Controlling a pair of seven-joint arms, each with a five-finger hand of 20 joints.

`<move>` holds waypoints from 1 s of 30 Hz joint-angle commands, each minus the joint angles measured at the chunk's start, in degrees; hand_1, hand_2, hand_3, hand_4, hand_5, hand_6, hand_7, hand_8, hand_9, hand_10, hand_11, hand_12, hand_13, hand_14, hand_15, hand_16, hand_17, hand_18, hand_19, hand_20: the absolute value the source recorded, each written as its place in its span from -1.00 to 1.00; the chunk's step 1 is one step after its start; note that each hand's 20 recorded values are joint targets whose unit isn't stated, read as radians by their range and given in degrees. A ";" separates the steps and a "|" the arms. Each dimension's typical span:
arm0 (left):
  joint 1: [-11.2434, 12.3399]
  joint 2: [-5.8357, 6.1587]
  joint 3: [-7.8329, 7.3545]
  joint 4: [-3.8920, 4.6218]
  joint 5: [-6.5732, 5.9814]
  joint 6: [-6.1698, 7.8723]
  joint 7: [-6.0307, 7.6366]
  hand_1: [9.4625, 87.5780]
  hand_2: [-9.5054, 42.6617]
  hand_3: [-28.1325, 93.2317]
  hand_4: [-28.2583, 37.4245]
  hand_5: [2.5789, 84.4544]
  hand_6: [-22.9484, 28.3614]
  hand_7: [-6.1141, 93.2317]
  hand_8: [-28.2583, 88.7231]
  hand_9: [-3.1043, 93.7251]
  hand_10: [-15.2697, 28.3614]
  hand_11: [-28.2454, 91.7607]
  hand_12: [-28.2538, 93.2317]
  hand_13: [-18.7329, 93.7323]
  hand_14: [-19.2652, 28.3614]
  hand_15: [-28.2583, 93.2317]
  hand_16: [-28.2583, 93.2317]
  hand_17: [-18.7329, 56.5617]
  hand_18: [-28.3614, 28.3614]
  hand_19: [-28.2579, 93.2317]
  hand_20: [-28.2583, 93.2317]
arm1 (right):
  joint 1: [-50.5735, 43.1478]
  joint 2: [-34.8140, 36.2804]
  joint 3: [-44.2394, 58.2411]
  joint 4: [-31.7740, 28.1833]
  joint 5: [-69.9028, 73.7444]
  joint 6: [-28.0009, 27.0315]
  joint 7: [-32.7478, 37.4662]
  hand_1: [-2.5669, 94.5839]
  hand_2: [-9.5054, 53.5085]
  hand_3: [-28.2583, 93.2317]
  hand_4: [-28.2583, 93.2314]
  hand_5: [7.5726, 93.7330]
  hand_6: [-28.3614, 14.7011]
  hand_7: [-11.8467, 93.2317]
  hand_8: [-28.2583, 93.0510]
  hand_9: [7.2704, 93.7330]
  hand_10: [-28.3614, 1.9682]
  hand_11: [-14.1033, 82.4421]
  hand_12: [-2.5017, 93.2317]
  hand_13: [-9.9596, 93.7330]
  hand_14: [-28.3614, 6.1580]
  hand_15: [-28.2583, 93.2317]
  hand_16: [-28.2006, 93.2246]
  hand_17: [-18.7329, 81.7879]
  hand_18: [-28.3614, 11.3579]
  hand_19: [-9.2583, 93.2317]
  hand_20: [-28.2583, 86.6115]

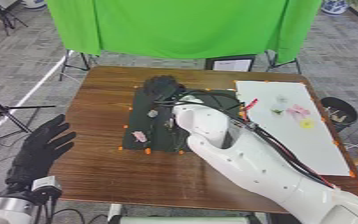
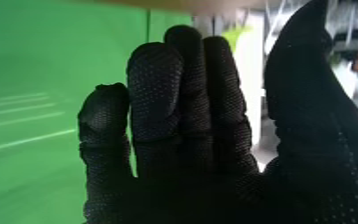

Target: Arrange flowers

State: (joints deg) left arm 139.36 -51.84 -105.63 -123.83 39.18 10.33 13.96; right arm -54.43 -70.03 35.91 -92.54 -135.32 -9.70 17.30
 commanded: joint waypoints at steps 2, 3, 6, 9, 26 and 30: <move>1.82 -1.60 -1.13 -0.19 -0.12 -0.85 -0.96 -0.56 -0.74 0.61 -0.96 -0.42 0.06 -0.37 -0.74 -0.46 0.23 -0.17 -0.22 -0.32 0.48 0.00 -0.52 -0.75 0.79 0.16 -0.38 | -8.79 20.54 13.95 -9.62 2.07 -1.36 7.85 -0.36 -1.00 0.99 -0.96 -0.39 0.19 0.00 -0.83 -0.24 0.05 -0.04 -0.41 0.03 0.07 0.63 -0.18 -0.25 -0.60 0.69 0.46; 1.90 -1.59 -1.27 -0.18 -0.11 -1.00 -1.11 -0.56 -0.74 0.61 -0.96 -0.42 0.06 -0.37 -0.74 -0.46 0.23 -0.17 -0.22 -0.32 0.48 0.00 -0.52 -0.75 0.79 0.16 -0.38 | -10.71 22.51 15.55 -10.09 2.18 -0.67 9.70 -0.36 -1.00 1.00 -0.95 -0.47 0.16 -0.01 -0.83 -0.34 -0.01 -0.07 -0.41 -0.04 0.04 0.61 -0.22 -0.27 -0.59 0.67 0.45; 2.34 -1.82 -1.76 -0.27 -0.14 -1.13 -1.35 -0.56 -0.74 0.61 -0.96 -0.42 0.06 -0.37 -0.73 -0.46 0.23 -0.17 -0.22 -0.32 0.48 0.00 -0.52 -0.75 0.79 0.16 -0.38 | -15.25 26.98 19.17 -10.36 0.49 -2.67 14.06 -0.37 -1.00 0.99 -0.94 -0.57 0.10 -0.05 -0.82 -0.46 -0.09 -0.15 -0.41 -0.14 -0.01 0.54 -0.26 -0.30 -0.56 0.61 0.42; 2.18 -1.69 -1.67 -0.11 -0.16 -1.40 -1.44 -0.56 -0.74 0.61 -0.96 -0.42 0.06 -0.38 -0.74 -0.46 0.22 -0.17 -0.22 -0.32 0.48 0.00 -0.52 -0.75 0.80 0.16 -0.38 | -20.25 29.92 22.17 -9.95 -0.73 -1.47 18.63 -0.42 -1.00 0.95 -0.98 -0.62 -0.02 -0.22 -0.74 -0.54 -0.20 -0.39 -0.43 -0.21 -0.07 0.29 -0.28 -0.34 -0.55 0.48 0.26; 2.19 -1.55 -1.67 0.08 -0.10 -1.98 -1.90 -0.56 -0.74 0.61 -0.96 -0.42 0.06 -0.38 -0.73 -0.46 0.22 -0.17 -0.22 -0.32 0.48 0.00 -0.52 -0.75 0.80 0.16 -0.38 | -32.85 32.03 33.69 -6.25 2.56 -0.76 29.94 -0.58 -1.00 0.82 -1.00 -0.35 -0.21 -0.35 -0.70 -0.11 -0.19 -0.34 -0.55 0.16 0.03 0.33 -0.25 -0.26 -0.62 0.59 0.23; 2.18 -1.65 -1.66 0.06 -0.05 -1.91 -1.85 -0.56 -0.74 0.61 -0.96 -0.42 0.06 -0.37 -0.73 -0.46 0.22 -0.17 -0.22 -0.32 0.48 0.00 -0.52 -0.75 0.79 0.16 -0.38 | -32.69 31.87 33.25 -4.71 2.60 0.61 30.48 -0.55 -1.00 0.81 -1.00 -0.21 -0.11 -0.27 -0.72 0.07 -0.09 -0.28 -0.56 0.28 0.12 0.36 -0.24 -0.22 -0.61 0.61 0.25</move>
State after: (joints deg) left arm 140.94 -53.10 -107.14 -123.82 39.21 8.91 12.52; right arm -86.47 -38.41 68.95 -99.35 -132.08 -11.06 47.09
